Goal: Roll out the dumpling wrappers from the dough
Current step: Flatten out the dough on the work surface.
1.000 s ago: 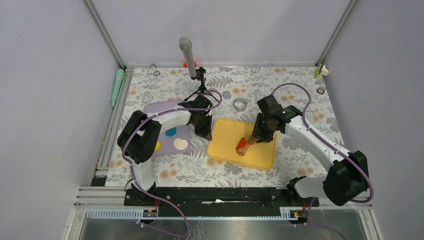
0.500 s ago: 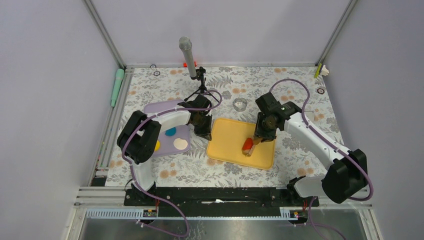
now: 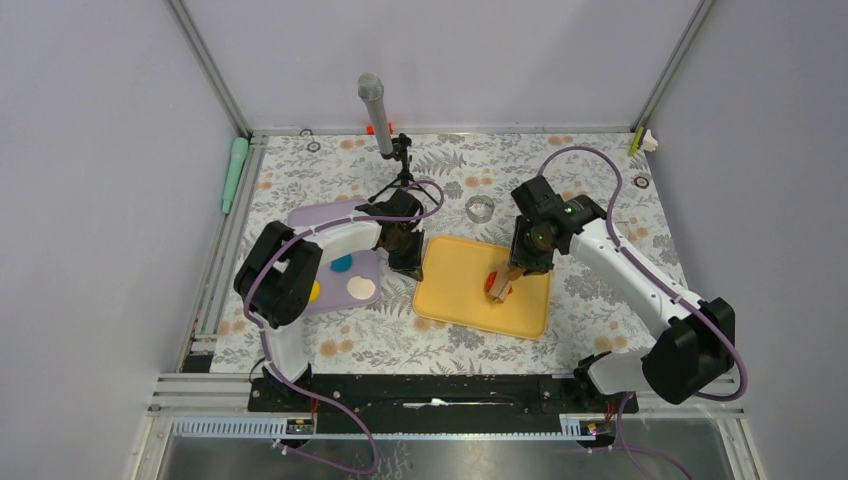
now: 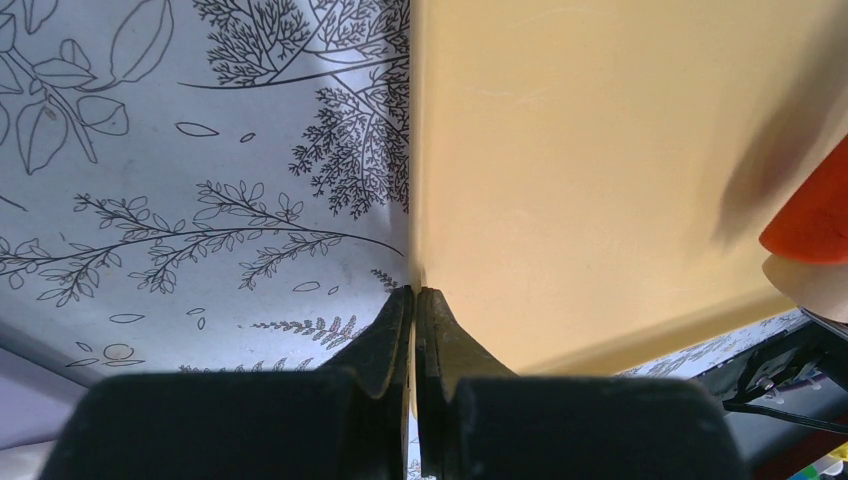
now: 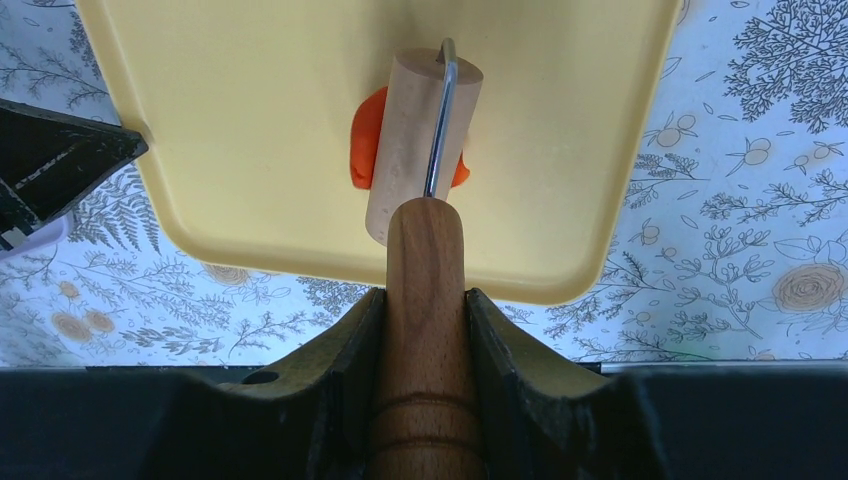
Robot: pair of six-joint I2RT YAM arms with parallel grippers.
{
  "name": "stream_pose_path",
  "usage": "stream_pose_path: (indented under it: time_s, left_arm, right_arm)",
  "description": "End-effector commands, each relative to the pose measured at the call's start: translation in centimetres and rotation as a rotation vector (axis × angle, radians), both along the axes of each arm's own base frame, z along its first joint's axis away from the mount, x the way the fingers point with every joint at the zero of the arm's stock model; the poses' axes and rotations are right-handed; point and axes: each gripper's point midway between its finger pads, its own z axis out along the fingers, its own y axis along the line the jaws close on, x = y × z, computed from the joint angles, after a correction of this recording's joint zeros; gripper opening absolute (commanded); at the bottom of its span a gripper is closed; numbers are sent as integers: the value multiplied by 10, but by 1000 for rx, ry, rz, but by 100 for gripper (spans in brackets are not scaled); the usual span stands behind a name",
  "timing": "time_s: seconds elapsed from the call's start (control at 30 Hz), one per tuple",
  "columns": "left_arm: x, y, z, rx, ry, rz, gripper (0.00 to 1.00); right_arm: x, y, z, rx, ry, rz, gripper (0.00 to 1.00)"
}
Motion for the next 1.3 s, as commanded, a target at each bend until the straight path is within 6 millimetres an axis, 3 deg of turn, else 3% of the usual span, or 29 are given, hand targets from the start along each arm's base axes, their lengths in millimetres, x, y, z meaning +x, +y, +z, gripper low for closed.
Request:
stream_pose_path:
  time_s: [0.0, 0.43, 0.6, 0.9, 1.07, 1.27]
  left_arm:
    - [2, 2, 5, -4, -22, -11, 0]
    - [0, 6, 1, 28, -26, -13, 0]
    - [-1, 7, 0, 32, -22, -12, 0]
    - [-1, 10, -4, 54, -15, -4, 0]
    - [0, 8, -4, 46, -14, -4, 0]
    - [-1, 9, 0, 48, -23, -4, 0]
  right_arm:
    - [1, 4, -6, 13, -6, 11, 0]
    - [-23, 2, -59, 20, 102, -5, 0]
    - [-29, -10, -53, -26, 95, -16, 0]
    - [-58, -37, -54, -105, 127, -15, 0]
    - [-54, -23, -68, -48, 152, -21, 0]
    - [-36, -4, -82, 7, 144, -29, 0]
